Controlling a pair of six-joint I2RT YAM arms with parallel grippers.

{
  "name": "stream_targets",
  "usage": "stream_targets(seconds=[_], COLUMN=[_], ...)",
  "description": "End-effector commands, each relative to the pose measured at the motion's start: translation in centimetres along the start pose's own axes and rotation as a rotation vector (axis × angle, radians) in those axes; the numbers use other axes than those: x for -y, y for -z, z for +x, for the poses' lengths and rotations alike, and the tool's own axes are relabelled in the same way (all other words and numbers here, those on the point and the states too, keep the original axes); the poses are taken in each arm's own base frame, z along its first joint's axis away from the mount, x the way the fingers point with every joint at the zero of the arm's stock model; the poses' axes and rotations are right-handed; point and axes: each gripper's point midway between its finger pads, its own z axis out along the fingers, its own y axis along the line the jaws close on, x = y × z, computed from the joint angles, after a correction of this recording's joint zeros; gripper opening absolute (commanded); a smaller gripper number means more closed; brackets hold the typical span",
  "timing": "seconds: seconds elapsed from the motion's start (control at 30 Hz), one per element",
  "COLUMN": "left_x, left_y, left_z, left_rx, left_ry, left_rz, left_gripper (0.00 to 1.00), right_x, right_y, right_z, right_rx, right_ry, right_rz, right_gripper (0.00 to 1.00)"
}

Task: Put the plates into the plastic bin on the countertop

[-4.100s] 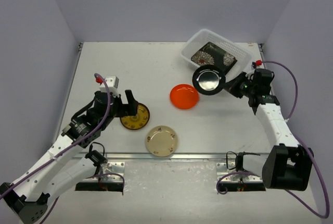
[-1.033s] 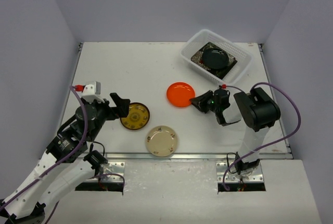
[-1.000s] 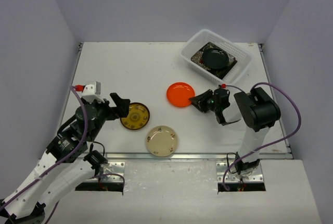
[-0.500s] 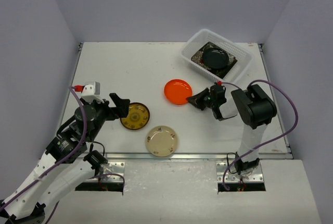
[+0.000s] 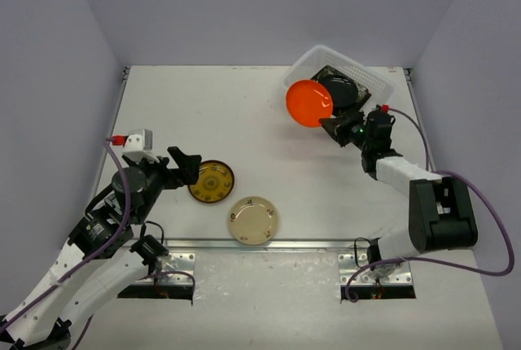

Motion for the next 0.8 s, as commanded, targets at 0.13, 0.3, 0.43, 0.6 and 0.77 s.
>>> stream_targets(seconds=[0.13, 0.3, 0.43, 0.6, 0.77], left_x=[0.4, 0.6, 0.7, 0.8, 0.9], left_y=[0.4, 0.6, 0.8, 0.9, 1.0], left_z=[-0.8, -0.8, -0.9, -0.9, -1.1], left_rx=[0.038, 0.040, 0.046, 0.045, 0.052], left_ry=[0.018, 0.020, 0.024, 0.024, 0.026], left_rz=[0.027, 0.036, 0.044, 0.049, 0.058], left_gripper=[1.00, 1.00, 1.00, 1.00, 1.00], right_x=[3.4, 2.5, 2.0, 0.5, -0.8], right_y=[-0.3, -3.4, -5.6, -8.8, -10.5], right_z=[-13.0, -16.1, -17.4, -18.6, -17.7], right_rx=[0.506, 0.568, 0.583, 0.545, 0.459], right_ry=[-0.182, -0.167, -0.166, -0.067, 0.015], right_rz=[0.286, 0.275, 0.237, 0.217, 0.124], right_gripper=[0.00, 0.00, 0.00, 0.08, 0.77])
